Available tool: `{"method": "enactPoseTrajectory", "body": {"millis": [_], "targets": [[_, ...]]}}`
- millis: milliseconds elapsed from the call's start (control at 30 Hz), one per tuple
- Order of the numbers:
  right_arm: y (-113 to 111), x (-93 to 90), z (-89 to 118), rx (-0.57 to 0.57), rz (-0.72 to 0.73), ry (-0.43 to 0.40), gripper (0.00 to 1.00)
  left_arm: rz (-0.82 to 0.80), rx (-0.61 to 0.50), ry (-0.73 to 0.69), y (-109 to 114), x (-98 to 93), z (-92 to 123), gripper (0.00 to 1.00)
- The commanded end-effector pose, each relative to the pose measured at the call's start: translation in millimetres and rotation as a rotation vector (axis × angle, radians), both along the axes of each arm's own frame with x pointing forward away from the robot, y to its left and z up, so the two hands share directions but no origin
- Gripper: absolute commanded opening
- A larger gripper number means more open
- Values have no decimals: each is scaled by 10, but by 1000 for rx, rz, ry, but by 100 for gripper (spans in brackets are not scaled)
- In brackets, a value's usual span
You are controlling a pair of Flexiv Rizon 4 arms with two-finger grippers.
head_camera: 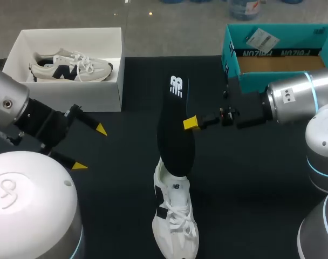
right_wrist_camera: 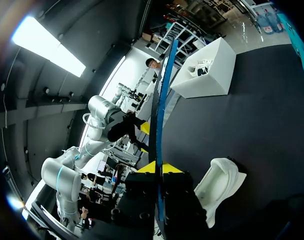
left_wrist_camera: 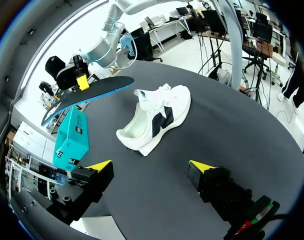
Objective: Take the shoe out of the shoebox, open the shoe tongue, remove and reinsert the insole, then place the shoe into the shoebox
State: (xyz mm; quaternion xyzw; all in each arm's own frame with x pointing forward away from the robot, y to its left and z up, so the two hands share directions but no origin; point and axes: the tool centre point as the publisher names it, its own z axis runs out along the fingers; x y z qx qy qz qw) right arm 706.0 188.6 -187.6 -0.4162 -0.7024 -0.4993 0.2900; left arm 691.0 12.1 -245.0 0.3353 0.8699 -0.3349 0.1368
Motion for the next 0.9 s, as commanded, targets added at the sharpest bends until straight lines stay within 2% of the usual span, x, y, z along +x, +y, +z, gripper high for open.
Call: {"method": "enactPoseTrajectory", "body": {"millis": [33, 367, 700, 900], "targets": [[80, 179, -54, 11, 20, -8, 0, 1, 3, -1, 1, -10, 1, 100], [81, 458, -262, -3, 2, -10, 0, 1, 3, -1, 1, -10, 1, 100], [78, 521, -477, -14, -49, -26, 0, 1, 3, -1, 1, -10, 1, 100], [124, 479, -607, -31, -63, -34, 0, 1, 3, -1, 1, -10, 1, 100]]}}
